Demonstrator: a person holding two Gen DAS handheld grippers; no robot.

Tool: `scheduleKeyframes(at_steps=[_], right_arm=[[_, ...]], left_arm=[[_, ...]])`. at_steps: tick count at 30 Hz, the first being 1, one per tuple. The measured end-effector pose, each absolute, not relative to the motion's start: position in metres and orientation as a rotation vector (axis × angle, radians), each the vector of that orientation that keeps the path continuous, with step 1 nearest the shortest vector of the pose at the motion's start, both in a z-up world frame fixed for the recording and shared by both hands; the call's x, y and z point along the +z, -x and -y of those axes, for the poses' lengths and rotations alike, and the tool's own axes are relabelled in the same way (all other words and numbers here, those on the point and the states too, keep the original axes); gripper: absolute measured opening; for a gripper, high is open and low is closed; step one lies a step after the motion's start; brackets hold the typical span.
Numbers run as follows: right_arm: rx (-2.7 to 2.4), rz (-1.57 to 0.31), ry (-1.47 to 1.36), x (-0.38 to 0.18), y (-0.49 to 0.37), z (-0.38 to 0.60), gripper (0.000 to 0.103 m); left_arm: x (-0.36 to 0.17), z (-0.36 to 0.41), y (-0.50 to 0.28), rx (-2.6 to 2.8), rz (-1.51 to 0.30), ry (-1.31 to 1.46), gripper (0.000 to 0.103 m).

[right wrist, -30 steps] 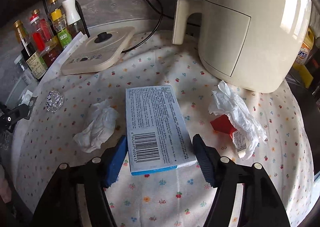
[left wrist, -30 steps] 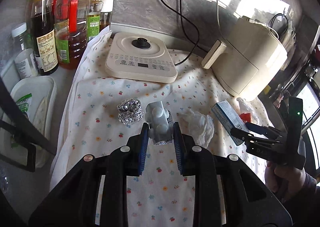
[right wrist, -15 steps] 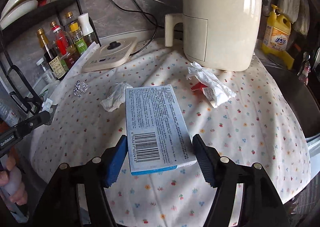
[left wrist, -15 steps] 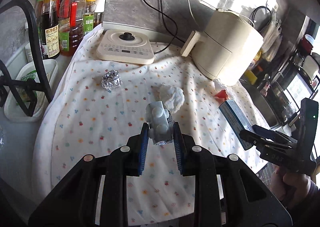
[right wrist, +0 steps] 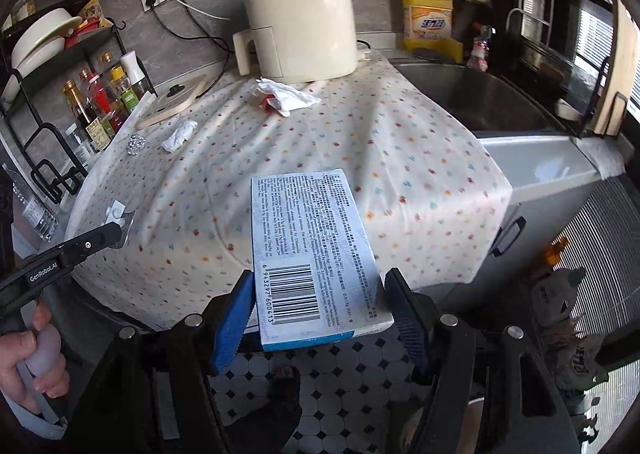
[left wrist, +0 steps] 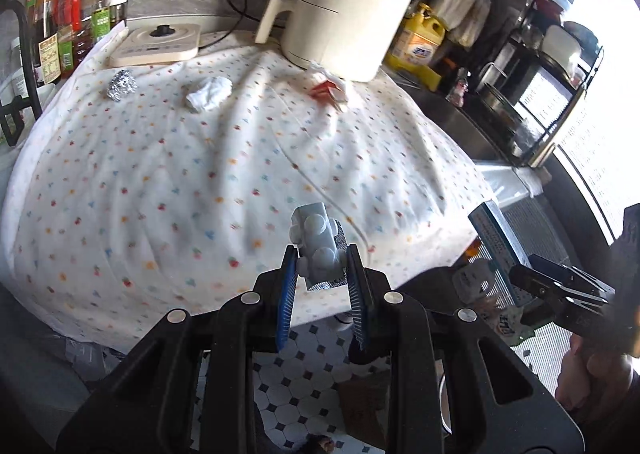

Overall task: Collect trash
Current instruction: 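Carry the white plastic piece and the medicine box down to the white bin, then open the right gripper to drop the box while the left gripper drops the white piece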

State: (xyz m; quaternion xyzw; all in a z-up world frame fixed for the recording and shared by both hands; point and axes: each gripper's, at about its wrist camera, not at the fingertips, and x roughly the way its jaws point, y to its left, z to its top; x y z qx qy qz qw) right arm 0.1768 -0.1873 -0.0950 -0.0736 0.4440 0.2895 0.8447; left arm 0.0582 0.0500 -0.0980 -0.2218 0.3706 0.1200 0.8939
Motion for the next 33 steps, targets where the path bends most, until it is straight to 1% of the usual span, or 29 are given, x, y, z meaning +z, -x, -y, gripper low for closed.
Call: scheduleKeyframes(at_steps=[17,25,26,27,28,29,30,33], right_arm=[[0.325,-0.952,0.024,-0.107,-0.115,0.404,0.065],[0.215,-1.002,-0.047,-0.138,-0.093,0.465,0.066],[0.208,-1.015,-0.056,-0.144,-0.092,0.469,0.067],[0.197,-1.034,-0.062,-0.152,-0.09,0.474,0.071],[0.174,-1.054,-0.065,-0.159,-0.09,0.478,0.077],[0.147,-1.063,-0.068,-0.163,-0.088,0.483,0.087],[0.129,-1.065,-0.076,-0.166,-0.085,0.488,0.091],[0.103,-1.068,-0.1,-0.168,-0.076,0.504,0.095]], left_arm=[[-0.113,0.134,-0.078,-0.023,-0.841,0.353,0.025],[-0.123,0.197,-0.081,-0.128,-0.896,0.291,0.025],[-0.124,0.203,-0.081,-0.137,-0.904,0.282,0.025],[-0.125,0.208,-0.08,-0.146,-0.912,0.274,0.025],[-0.125,0.213,-0.08,-0.153,-0.918,0.267,0.025],[-0.126,0.217,-0.08,-0.159,-0.925,0.26,0.025],[-0.127,0.221,-0.079,-0.165,-0.931,0.255,0.025],[-0.13,0.232,-0.078,-0.185,-0.95,0.241,0.025]])
